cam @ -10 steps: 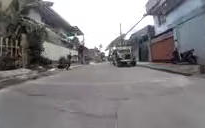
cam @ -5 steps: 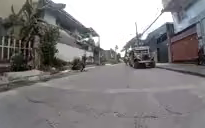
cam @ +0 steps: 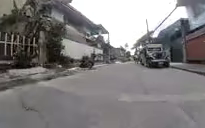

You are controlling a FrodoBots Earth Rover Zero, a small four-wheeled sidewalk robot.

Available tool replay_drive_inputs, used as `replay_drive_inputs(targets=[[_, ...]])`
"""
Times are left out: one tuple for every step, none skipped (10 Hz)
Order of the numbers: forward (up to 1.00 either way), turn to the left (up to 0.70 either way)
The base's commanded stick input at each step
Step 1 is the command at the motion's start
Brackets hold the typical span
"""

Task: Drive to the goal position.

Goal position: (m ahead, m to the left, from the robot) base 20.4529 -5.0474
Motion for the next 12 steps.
replay_drive_inputs(targets=[[1.0, -0.17], [1.0, -0.17], [1.0, -0.17], [1.0, -0.17], [1.0, -0.17], [1.0, -0.17], [1.0, -0.17], [1.0, -0.17], [1.0, -0.17], [1.0, -0.17], [1.0, -0.17], [1.0, -0.17]])
